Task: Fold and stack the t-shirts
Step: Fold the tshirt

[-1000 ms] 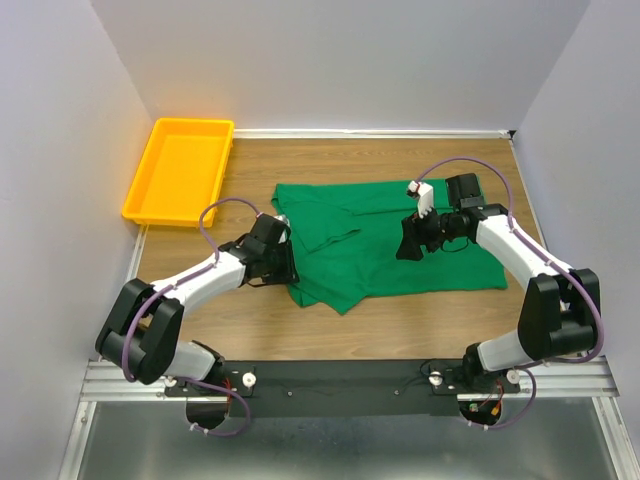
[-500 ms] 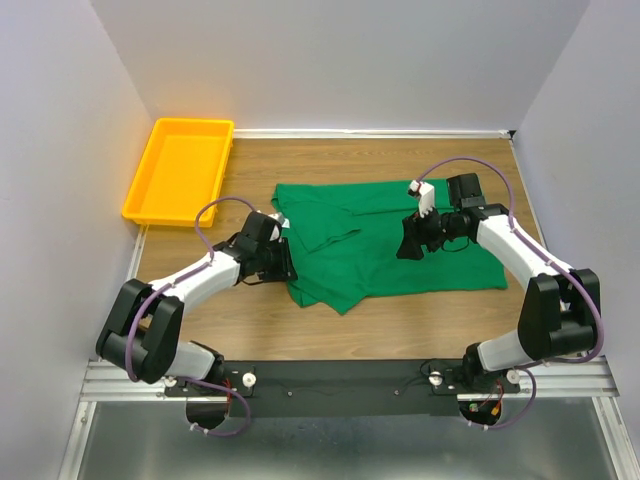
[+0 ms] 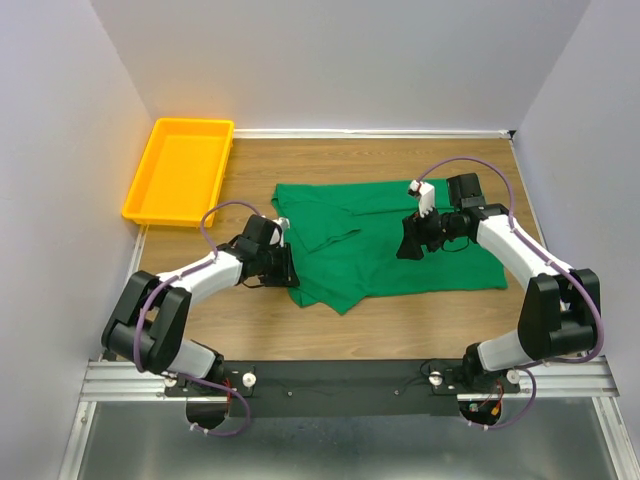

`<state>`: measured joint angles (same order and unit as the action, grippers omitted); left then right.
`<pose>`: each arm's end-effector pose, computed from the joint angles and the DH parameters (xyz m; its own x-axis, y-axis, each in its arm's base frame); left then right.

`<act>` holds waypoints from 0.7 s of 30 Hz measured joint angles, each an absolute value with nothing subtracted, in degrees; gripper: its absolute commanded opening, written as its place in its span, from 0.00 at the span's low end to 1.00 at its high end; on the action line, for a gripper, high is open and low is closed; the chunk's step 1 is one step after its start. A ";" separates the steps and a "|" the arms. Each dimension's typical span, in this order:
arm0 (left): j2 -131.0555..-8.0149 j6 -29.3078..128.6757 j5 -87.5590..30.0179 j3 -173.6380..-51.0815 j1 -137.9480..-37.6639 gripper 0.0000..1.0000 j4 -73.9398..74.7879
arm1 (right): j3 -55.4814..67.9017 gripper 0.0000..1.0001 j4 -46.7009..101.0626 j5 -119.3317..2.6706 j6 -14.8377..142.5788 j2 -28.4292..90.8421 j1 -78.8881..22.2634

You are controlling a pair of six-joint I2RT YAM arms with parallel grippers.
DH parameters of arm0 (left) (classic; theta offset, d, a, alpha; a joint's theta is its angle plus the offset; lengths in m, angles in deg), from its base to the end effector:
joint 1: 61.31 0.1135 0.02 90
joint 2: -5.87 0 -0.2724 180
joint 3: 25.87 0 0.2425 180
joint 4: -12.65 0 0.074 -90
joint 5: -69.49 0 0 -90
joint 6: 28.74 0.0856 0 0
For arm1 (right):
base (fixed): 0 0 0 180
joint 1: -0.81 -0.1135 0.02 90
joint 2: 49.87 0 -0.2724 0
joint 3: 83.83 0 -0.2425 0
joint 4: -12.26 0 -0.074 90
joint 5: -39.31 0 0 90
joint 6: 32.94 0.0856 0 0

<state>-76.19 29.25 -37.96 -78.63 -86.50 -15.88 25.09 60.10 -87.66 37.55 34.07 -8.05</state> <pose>0.2395 -0.1410 0.1329 -0.9413 -0.1161 -0.3169 0.0608 0.8654 -0.4975 0.2859 0.0967 0.2062 -0.6740 -0.3751 -0.6364 -0.6779 0.6565 0.3309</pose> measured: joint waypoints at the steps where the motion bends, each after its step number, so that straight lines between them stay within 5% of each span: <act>1: -76.28 29.34 -37.96 -78.65 -86.50 0.41 -15.85 | 25.09 0.77 60.10 -87.64 37.55 34.07 -8.05; 11: -78.25 31.33 -38.44 -79.52 -86.39 0.29 -15.72 | 25.09 0.77 60.10 -87.62 37.55 34.07 -7.74; 12: -78.40 31.48 -38.55 -79.54 -86.39 0.18 -15.64 | 25.09 0.77 60.10 -87.62 37.55 34.07 -7.72; 18: -78.64 32.03 -39.25 -79.63 -86.15 0.00 -15.39 | 25.09 0.77 60.10 -87.62 37.55 34.07 -7.70; 21: -78.64 32.12 -39.51 -79.83 -86.15 0.00 -15.37 | 25.09 0.77 60.10 -87.60 37.55 34.07 -7.70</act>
